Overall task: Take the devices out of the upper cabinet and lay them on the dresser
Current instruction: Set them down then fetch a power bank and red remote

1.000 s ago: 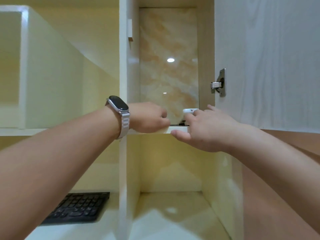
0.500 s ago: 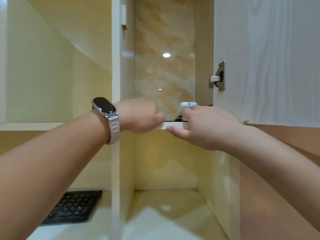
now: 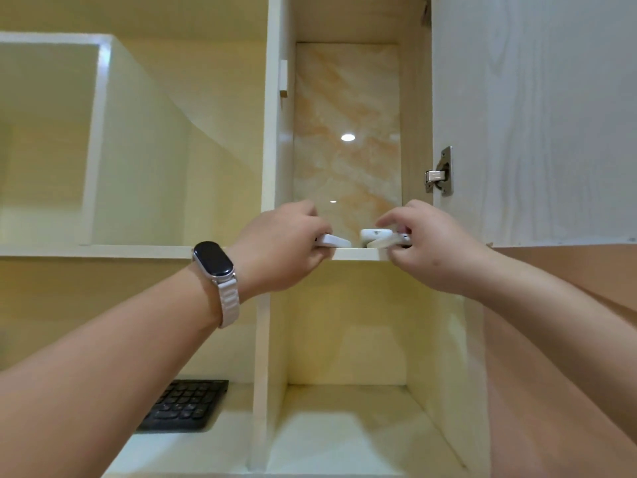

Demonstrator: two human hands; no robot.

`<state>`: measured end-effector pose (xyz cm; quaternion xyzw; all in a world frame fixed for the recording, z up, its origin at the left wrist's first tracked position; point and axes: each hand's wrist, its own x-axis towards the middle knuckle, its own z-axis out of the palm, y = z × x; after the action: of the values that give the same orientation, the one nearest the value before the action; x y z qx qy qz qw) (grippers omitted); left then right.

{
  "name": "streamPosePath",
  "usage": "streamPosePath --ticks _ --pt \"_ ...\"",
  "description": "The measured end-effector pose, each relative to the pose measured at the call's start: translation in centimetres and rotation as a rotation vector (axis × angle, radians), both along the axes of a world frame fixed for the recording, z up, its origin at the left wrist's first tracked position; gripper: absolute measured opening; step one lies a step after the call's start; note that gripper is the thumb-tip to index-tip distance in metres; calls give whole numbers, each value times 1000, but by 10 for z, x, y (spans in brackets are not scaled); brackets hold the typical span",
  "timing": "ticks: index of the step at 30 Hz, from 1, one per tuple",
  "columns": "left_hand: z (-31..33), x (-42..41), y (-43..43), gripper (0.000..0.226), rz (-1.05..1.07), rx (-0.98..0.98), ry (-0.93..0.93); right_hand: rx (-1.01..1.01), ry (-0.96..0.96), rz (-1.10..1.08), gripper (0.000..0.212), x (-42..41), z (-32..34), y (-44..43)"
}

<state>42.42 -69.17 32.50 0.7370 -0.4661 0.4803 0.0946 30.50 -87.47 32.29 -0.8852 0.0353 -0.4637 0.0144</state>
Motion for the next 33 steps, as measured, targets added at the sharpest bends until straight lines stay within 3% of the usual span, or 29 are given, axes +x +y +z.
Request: streamPosePath --ticks 11,15,19,25,33 --pt "-21 -7 15 17 -119 -259 -78 -73 -315 -20 21 -23 -20 6" --pt "-31 -11 19 18 -158 -334 -147 -28 -318 -34 24 -30 -39 5" --pt "-41 -16 25 11 -78 -384 -148 97 -291 -16 39 -30 -60 1" --pt "-54 -20 28 23 -7 -487 -19 386 -283 81 31 -24 -83 1" --pt "-96 -40 29 17 -22 -572 46 668 -286 374 23 -35 -113 17"
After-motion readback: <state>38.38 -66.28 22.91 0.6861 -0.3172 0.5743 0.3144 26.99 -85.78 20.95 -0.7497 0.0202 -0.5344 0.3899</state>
